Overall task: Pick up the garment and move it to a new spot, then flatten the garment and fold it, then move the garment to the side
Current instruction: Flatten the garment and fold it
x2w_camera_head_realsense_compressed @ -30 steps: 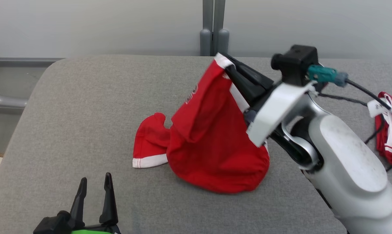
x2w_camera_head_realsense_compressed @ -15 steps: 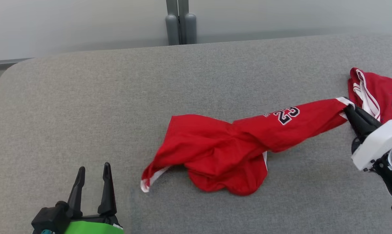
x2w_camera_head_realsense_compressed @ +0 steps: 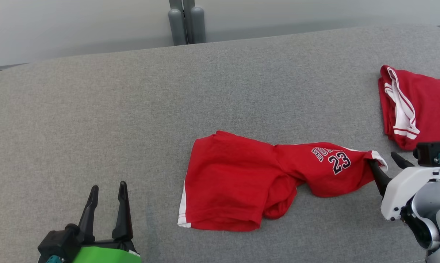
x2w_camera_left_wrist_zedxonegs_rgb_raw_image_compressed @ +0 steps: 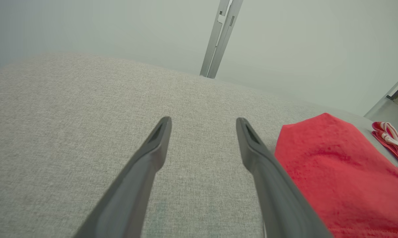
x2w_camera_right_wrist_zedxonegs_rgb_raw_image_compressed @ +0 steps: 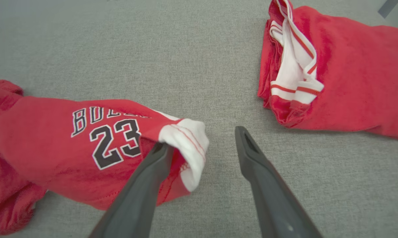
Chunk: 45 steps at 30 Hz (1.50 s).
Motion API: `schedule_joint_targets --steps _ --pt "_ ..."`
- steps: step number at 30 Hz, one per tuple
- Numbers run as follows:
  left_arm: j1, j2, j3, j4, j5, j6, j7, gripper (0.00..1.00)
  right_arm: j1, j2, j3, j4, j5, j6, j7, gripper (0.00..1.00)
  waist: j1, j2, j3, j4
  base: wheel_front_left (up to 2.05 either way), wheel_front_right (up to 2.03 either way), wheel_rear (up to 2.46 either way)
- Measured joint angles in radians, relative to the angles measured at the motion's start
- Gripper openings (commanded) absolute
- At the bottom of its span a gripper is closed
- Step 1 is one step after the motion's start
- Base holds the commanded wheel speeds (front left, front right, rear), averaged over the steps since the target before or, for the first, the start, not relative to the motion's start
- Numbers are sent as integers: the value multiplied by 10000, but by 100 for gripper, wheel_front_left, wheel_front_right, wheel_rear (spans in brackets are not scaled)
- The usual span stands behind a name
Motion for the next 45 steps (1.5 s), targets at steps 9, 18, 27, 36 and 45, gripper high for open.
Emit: schedule_joint_targets --steps 9,18,27,36,45 --pt "10 -2 228 -38 -2 2 0 100 993 -604 232 -1791 -945 -2 -686 100 0 0 50 -305 0 0 0" --pt "46 -2 293 -35 48 0 0 100 1314 -234 2667 -3845 -1287 0 -1020 100 0 0 -106 -425 0 0 0" --pt "32 -2 217 15 46 -2 0 100 -48 -297 6809 -2853 -1486 0 -1279 100 0 0 -135 -72 0 0 0" --pt "-120 -2 -125 184 -65 4 0 100 -2995 305 10088 -581 -951 2 -815 100 0 0 -109 403 0 0 0" --pt "-425 -2 -462 244 -278 105 0 100 -4848 796 12029 1166 -437 2 633 100 0 0 -121 954 0 0 0"
